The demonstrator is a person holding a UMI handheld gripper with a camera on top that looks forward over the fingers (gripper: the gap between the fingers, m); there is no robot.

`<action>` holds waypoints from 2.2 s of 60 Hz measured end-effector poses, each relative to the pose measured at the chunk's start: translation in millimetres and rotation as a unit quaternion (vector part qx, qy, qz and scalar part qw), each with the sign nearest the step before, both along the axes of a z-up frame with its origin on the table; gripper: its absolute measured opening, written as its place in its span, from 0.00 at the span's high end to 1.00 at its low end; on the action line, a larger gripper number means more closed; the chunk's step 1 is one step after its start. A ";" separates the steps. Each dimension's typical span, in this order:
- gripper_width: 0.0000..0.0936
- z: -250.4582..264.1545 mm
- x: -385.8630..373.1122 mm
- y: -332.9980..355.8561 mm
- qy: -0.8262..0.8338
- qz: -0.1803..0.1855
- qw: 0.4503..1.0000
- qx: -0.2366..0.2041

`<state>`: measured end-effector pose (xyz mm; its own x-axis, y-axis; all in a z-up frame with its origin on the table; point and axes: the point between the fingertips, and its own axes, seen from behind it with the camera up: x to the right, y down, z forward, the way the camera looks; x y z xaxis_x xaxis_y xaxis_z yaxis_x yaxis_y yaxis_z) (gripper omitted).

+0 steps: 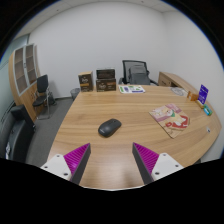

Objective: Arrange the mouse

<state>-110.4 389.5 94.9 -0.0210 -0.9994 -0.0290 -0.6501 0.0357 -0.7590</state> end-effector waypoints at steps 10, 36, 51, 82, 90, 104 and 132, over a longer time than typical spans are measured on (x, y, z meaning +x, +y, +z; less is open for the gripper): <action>0.07 -21.7 33.0 18.9 -0.005 0.008 1.000 -0.006; 0.07 -75.0 93.9 26.8 0.010 0.004 1.000 -0.016; 0.07 -93.3 118.1 24.1 0.018 0.007 1.000 -0.017; 0.06 -101.7 166.5 25.1 0.016 0.011 1.000 -0.017; 0.06 -103.6 176.4 28.9 0.016 0.013 1.000 -0.018; 0.06 -107.1 189.5 38.8 0.016 0.022 1.000 -0.015; 0.50 -110.6 198.9 33.0 0.018 0.011 1.000 -0.014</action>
<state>88.5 422.5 -15.8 -0.0002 -1.0000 -0.0011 -0.6780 0.0009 -0.7350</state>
